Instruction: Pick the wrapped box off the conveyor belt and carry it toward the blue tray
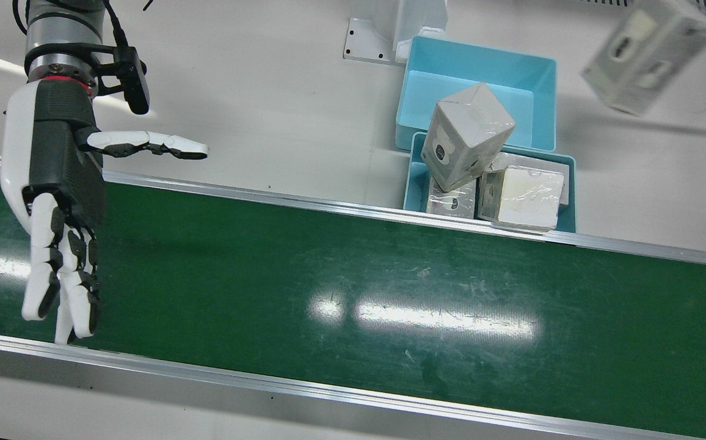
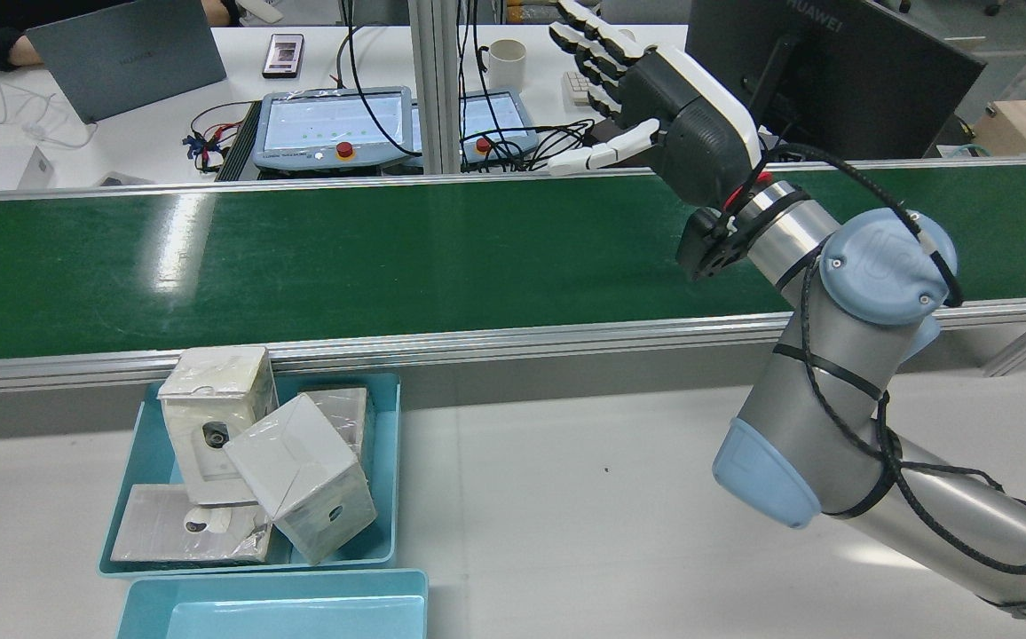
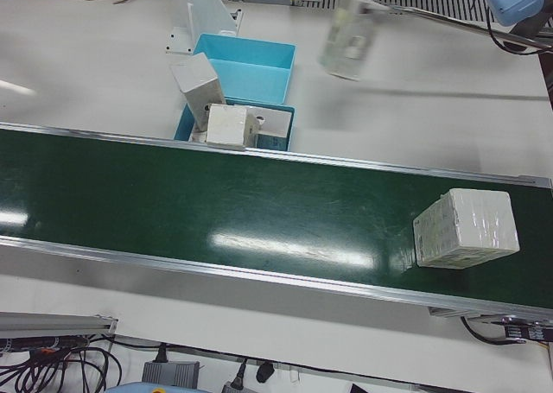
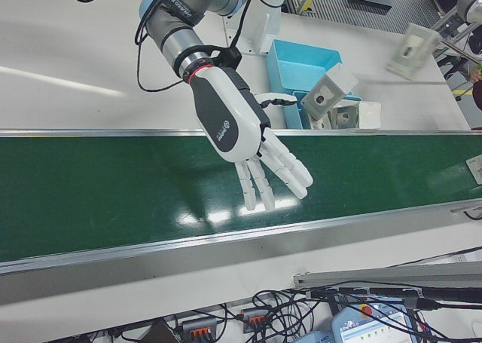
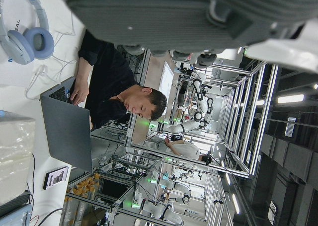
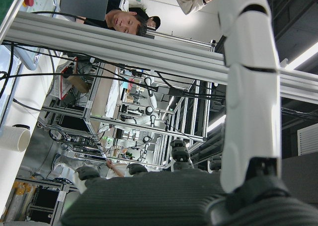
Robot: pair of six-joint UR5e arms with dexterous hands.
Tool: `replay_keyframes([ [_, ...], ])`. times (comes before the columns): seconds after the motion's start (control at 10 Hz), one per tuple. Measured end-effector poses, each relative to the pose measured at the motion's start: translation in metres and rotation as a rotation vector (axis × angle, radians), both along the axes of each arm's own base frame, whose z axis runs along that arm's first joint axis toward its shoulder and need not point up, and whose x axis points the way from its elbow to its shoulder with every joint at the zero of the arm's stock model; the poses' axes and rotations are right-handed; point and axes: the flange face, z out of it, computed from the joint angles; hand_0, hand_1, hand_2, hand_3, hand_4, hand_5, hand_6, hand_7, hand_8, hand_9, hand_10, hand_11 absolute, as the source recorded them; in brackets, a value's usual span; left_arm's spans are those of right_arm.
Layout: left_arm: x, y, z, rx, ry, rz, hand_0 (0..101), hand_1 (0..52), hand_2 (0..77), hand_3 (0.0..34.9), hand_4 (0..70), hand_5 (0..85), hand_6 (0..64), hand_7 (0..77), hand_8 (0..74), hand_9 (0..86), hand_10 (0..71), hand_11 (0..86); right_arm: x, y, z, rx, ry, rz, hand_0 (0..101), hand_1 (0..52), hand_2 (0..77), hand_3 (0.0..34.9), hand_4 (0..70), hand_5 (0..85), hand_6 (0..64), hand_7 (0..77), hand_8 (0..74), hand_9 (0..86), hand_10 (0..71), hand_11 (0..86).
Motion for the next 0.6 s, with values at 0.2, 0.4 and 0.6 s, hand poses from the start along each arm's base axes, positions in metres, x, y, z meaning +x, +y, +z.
replay_keyframes([
  [0.2, 0.000, 0.000, 0.000, 0.000, 0.000, 0.000, 0, 0.0, 0.5, 0.0, 0.0, 1.1, 0.0, 0.0, 0.0, 0.0, 0.0, 0.0, 0.018, -0.003, 0.007, -0.011, -0.017, 0.013, 48, 14.7, 13.1, 29.8, 0.0, 1.6, 0.0, 0.5, 0.0, 1.6, 0.0, 1.1],
  [0.4, 0.000, 0.000, 0.000, 0.000, 0.000, 0.000, 0, 0.0, 0.5, 0.0, 0.0, 1.1, 0.0, 0.0, 0.0, 0.0, 0.0, 0.0, 0.025, -0.003, 0.012, -0.017, -0.032, 0.011, 47, 14.7, 13.1, 29.8, 0.0, 1.6, 0.0, 0.5, 0.0, 1.6, 0.0, 1.1],
  [0.6, 0.000, 0.000, 0.000, 0.000, 0.000, 0.000, 0, 0.0, 1.1, 0.0, 0.0, 1.1, 0.0, 0.0, 0.0, 0.0, 0.0, 0.0, 0.027, -0.001, 0.019, -0.027, -0.038, 0.006, 47, 10.4, 15.3, 29.1, 0.0, 2.2, 0.0, 0.5, 0.0, 1.6, 0.0, 1.1],
])
